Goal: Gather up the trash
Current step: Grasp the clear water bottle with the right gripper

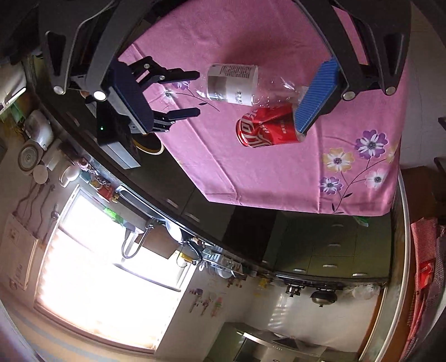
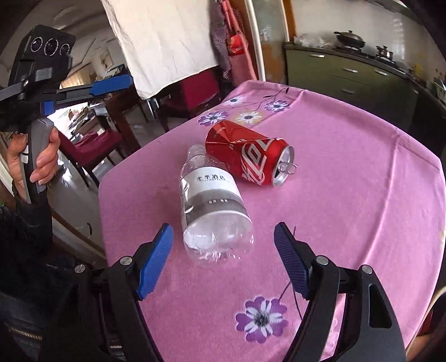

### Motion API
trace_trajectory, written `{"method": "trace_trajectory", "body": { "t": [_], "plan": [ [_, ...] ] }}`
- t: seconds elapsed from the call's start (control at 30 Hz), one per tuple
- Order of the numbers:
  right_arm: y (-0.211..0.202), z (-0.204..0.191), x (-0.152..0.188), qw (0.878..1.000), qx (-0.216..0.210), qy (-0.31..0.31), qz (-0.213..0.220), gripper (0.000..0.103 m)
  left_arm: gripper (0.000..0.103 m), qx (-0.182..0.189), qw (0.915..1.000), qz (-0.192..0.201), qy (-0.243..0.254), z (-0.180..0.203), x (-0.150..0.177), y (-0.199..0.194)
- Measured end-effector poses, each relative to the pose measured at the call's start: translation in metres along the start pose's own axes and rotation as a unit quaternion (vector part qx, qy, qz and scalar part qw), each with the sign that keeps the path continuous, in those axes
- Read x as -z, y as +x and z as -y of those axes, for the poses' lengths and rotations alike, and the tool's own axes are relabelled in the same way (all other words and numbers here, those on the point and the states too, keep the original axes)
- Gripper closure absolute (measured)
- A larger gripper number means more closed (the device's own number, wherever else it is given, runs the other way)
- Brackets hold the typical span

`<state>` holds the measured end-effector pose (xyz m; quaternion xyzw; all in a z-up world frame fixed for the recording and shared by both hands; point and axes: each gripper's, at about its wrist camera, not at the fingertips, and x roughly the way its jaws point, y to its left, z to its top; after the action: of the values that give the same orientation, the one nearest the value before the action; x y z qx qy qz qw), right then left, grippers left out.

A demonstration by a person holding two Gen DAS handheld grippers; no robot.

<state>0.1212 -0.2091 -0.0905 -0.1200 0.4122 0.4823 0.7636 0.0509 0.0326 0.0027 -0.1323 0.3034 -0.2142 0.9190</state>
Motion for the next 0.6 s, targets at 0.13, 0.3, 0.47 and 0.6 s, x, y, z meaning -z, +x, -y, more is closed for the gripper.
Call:
{"method": "trace_trajectory", "body": {
  "t": [0.13, 0.3, 0.47, 0.6],
  "plan": [
    [0.028, -0.009, -0.033, 0.997, -0.011, -0.036, -0.070, 0.029, 0.007, -0.016, 0.9997, 0.010, -0.014, -0.007, 0.006, -0.008],
    [0.068, -0.018, -0.055, 0.986, -0.007, -0.069, -0.153, 0.033, 0.007, -0.028, 0.9991, 0.030, -0.014, -0.011, 0.007, -0.024],
    [0.096, -0.023, -0.058, 0.974, 0.005, -0.093, -0.208, 0.035, 0.007, -0.037, 0.9981, 0.044, -0.022, -0.020, 0.007, -0.038],
    [0.109, -0.025, -0.059, 0.967, 0.009, -0.106, -0.230, 0.037, 0.007, -0.037, 0.9978, 0.048, -0.027, -0.028, 0.008, -0.042]
  ]
}}
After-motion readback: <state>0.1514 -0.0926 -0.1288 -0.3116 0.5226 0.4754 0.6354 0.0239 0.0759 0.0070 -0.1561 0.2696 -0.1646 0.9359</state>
